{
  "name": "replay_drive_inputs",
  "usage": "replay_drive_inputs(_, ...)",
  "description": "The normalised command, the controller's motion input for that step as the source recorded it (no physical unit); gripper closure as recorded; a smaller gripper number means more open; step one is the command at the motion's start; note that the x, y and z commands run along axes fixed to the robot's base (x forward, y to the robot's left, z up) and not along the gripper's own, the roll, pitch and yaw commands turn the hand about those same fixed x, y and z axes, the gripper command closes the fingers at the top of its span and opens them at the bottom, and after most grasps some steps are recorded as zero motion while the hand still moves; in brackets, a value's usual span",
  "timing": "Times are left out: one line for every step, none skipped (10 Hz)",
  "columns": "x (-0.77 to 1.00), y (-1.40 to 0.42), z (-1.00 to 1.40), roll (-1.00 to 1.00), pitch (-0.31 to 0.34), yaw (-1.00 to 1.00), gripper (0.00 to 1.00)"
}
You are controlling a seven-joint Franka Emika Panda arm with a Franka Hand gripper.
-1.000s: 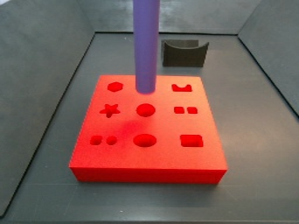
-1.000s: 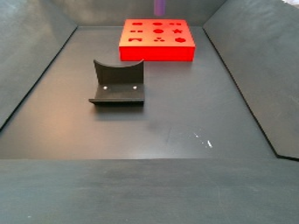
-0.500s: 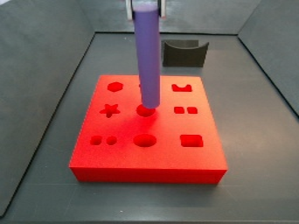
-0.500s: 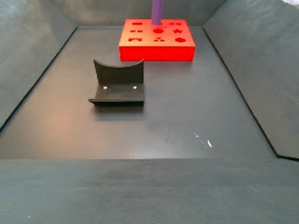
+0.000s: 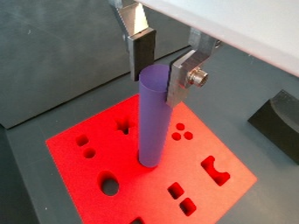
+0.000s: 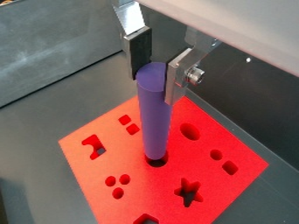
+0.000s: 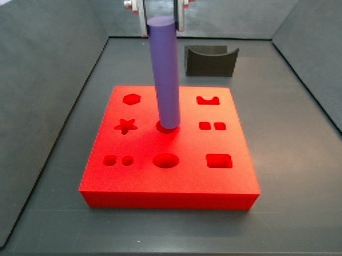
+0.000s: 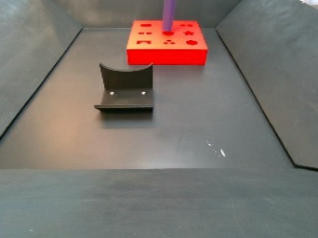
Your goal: Insert the round object.
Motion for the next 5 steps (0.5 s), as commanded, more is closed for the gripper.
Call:
replay_drive_inputs(0.0, -0.07, -0.14, 0.09, 0.0, 0.0, 1.0)
replay_drive_inputs(0.0, 0.0, -0.16, 0.11, 0.0, 0.0, 1.0)
replay_drive_inputs(0.0, 0.0, -0.2, 0.13, 0.0, 0.0, 1.0)
replay_drive_inputs(0.0, 0.06, -0.2, 0.12, 0.0, 0.0, 1.0)
replay_drive_inputs(0.0, 0.03, -0.16, 0.09, 0.0, 0.0, 1.0)
